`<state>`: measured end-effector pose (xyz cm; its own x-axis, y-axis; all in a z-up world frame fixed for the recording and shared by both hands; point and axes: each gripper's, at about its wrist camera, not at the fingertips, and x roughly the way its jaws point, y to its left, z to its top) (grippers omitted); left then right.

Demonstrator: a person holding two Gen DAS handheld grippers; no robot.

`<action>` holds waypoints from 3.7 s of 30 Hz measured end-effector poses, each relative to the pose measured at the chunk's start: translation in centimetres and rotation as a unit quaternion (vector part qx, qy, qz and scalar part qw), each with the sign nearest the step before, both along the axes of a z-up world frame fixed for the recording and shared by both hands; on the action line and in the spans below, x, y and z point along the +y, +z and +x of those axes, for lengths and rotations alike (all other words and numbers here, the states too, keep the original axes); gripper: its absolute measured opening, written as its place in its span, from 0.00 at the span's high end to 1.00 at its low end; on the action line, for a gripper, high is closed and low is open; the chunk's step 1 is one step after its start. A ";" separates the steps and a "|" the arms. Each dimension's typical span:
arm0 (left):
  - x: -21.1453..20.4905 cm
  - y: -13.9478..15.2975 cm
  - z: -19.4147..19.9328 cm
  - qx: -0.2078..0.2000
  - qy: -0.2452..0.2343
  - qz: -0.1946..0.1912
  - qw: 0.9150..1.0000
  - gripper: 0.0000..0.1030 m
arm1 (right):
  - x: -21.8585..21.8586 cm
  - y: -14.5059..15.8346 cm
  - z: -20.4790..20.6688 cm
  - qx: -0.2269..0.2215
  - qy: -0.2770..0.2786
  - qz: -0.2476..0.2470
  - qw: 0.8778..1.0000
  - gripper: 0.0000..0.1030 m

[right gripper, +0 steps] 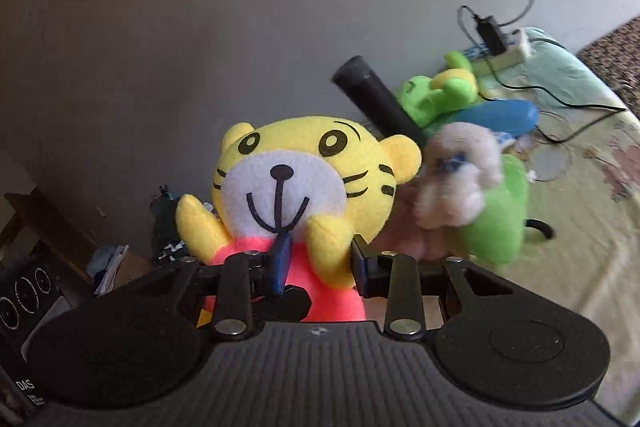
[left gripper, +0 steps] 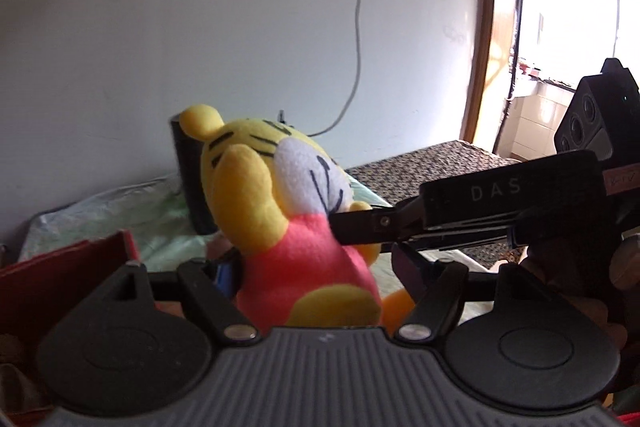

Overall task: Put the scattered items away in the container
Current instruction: 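Carry the tiger plush to the red box and release it inside, then move the right tool back to the plush pile on the bed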

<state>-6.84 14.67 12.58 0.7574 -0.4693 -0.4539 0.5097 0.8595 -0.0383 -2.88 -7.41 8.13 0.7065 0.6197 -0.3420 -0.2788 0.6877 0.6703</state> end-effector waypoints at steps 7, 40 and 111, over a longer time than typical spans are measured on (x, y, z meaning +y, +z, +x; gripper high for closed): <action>8.4 0.4 1.8 -0.013 0.040 0.009 0.999 0.28 | 9.3 1.1 2.8 -0.035 0.032 -0.001 0.999 0.66; 20.9 -8.3 8.1 0.147 0.036 -0.167 0.974 0.19 | 22.6 -2.6 7.0 -0.060 -0.058 -0.301 0.950 0.58; 0.4 -4.5 5.5 0.090 -0.011 -0.035 0.995 0.08 | -0.2 -7.8 0.1 0.128 -0.164 -0.043 0.977 0.67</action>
